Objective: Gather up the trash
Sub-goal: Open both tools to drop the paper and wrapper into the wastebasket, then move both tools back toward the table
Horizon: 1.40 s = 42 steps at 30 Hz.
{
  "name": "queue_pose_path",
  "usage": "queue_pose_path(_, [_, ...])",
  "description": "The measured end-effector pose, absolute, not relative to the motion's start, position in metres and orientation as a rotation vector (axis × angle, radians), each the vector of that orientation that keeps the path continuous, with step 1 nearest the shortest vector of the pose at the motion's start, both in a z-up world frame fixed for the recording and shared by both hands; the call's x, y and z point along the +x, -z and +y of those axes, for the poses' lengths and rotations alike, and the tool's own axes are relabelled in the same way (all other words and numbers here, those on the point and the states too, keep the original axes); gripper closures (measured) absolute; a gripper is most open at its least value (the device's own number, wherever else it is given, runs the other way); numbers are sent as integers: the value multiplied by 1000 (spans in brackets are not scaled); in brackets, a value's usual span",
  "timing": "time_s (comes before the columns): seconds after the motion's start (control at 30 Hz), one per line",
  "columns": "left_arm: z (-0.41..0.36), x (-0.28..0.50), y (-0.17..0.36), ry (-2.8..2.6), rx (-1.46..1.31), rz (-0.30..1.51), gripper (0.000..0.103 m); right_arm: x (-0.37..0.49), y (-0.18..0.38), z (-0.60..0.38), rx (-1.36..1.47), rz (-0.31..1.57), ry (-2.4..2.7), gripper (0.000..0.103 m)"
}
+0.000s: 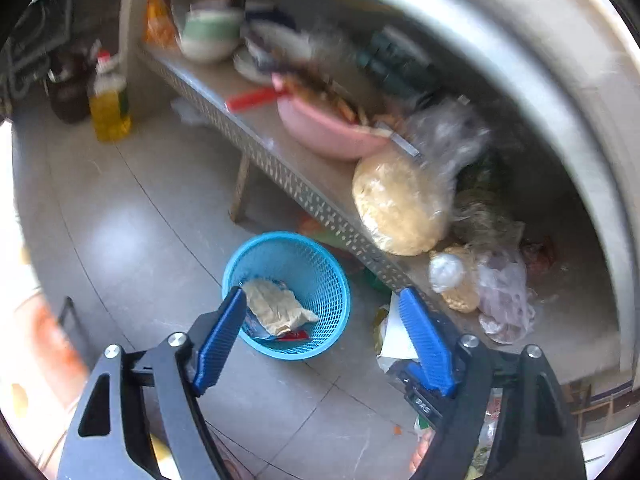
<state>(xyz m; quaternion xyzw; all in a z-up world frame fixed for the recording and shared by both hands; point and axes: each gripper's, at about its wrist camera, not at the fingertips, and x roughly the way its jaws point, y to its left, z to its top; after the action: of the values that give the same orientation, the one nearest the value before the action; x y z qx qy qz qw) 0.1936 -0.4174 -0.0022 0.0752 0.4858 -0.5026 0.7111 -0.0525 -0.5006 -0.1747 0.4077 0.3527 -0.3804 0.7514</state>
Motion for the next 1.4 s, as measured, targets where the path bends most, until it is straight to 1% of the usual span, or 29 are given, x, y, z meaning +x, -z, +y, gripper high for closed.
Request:
queue_pose_path(0.03, [-406,189,-7,1112,163,1054,21,-48,169,-496,869,771,816,56])
queue_pose_path(0.1, [-376,178,-26,1095,143,985,18,-40,156,-486,820,764,786,49])
queue_pose_path(0.17, [-349,168,-38,1080,136,929,16,-31,139,-474,766,752,746,45])
queue_pose_path(0.23, [-321,157,-48,1056,132,875,12,-24,122,-461,706,742,712,42])
queue_pose_path(0.3, [-293,147,-55,1038,131,826,10,-17,104,-449,638,729,678,35])
queue_pose_path(0.33, [-282,144,-58,1031,128,812,9,-14,95,-443,609,726,661,33])
queue_pose_path(0.57, [-200,125,-71,937,78,732,7,2,43,-406,461,712,589,18])
queue_pose_path(0.7, [-158,112,-70,920,83,695,7,14,19,-384,390,721,558,8])
queue_pose_path(0.83, [-114,101,-63,886,70,696,7,30,0,-354,286,732,541,8])
queue_pose_path(1.07, [-46,81,-46,789,4,656,6,64,-16,-312,177,768,463,8])
queue_pose_path(1.4, [2,79,-27,714,5,626,6,113,-34,-239,101,767,217,8])
